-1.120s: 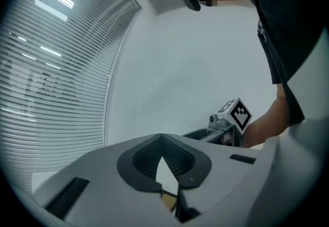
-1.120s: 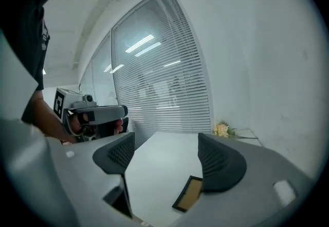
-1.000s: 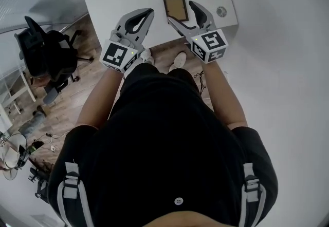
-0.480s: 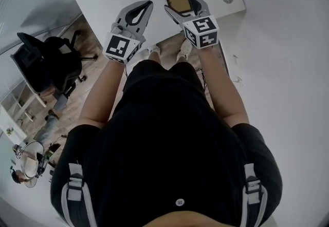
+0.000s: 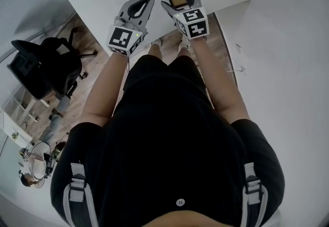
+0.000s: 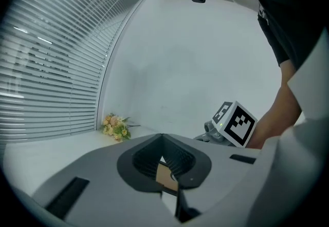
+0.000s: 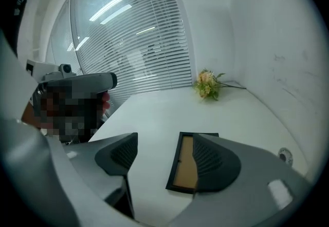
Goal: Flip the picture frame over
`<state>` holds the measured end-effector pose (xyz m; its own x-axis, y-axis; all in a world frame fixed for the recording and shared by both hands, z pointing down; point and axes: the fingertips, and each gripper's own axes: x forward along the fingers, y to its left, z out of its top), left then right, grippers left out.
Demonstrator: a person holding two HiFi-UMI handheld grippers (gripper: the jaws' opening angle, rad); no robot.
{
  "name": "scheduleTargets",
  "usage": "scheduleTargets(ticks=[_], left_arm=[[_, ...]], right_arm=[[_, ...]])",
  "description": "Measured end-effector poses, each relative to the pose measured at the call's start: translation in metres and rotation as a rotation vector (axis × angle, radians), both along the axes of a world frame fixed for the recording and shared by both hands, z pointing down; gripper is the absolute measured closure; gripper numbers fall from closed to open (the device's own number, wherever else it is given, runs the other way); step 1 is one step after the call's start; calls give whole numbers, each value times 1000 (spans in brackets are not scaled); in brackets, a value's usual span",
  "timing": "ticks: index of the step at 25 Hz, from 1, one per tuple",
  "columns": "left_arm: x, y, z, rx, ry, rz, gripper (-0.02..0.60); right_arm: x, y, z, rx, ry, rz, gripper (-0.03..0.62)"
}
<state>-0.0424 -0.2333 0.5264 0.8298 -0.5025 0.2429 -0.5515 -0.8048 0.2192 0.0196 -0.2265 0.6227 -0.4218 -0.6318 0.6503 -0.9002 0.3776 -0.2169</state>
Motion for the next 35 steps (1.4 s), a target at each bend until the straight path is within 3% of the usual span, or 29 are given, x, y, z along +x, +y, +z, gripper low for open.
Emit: scheduleTargets(ticks=[14,35], left_arm=[[-1,-4,48,-44,-81,23,575],[4,5,65,-62,-39,30,575]], right_arm=[[2,7,68,-127,100,32,335],[-2,13,105,-213,220,73,465]])
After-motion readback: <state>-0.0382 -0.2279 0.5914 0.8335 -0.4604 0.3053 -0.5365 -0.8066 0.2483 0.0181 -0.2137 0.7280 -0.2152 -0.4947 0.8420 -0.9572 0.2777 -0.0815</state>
